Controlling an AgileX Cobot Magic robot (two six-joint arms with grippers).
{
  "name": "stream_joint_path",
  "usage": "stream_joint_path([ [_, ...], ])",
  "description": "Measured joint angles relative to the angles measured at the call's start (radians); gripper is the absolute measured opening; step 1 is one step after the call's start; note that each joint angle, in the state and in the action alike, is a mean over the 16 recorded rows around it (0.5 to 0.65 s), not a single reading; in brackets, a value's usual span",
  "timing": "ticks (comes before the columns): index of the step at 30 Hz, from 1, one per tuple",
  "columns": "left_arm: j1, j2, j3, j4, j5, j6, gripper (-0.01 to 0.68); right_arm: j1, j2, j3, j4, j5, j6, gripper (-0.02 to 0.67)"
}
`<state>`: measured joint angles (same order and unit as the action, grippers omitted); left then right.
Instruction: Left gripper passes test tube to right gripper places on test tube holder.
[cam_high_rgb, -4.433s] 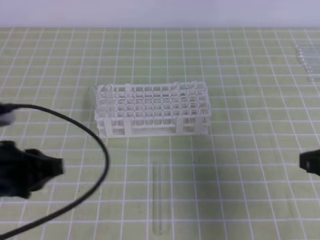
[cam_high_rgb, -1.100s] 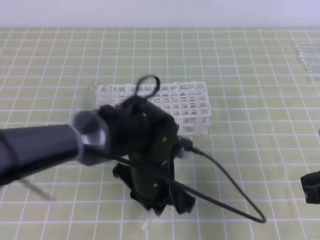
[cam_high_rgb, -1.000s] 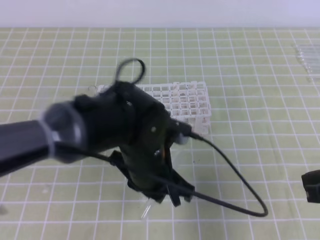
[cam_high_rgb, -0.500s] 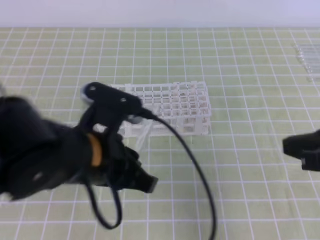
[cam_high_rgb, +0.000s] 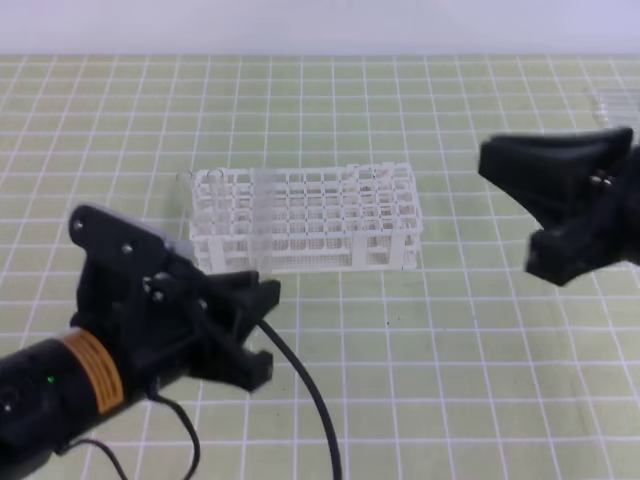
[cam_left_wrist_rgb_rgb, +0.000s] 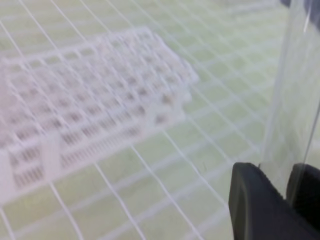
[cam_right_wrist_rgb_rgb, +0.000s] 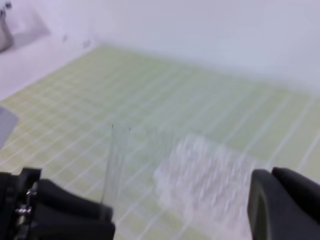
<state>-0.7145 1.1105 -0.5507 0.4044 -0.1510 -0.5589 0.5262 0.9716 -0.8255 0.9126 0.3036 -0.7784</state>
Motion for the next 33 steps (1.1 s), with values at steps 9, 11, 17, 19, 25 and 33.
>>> stream_joint_path([
  [9, 0.094, 0.010, 0.038, 0.010, -0.231, 0.068, 0.007, 0.279, 0.100, -0.002, 0.075, -0.370, -0.182, -0.001],
  [11, 0.103, 0.010, 0.038, 0.010, -0.257, 0.089, 0.006, 0.322, 0.126, -0.002, 0.089, -0.421, -0.195, -0.001],
  [17, 0.110, 0.015, 0.038, 0.010, -0.294, 0.141, 0.007, 0.397, 0.185, -0.018, 0.128, -0.487, -0.174, 0.001],
  [19, 0.110, 0.019, 0.038, 0.008, -0.309, 0.155, 0.006, 0.407, 0.197, -0.031, 0.141, -0.483, -0.160, 0.004],
  [25, 0.110, 0.042, 0.041, -0.001, -0.375, 0.176, 0.005, 0.420, 0.211, -0.086, 0.160, -0.458, -0.122, 0.019],
  [33, 0.110, 0.078, 0.049, -0.014, -0.489, 0.177, 0.006, 0.422, 0.240, -0.157, 0.158, -0.417, -0.101, 0.040],
])
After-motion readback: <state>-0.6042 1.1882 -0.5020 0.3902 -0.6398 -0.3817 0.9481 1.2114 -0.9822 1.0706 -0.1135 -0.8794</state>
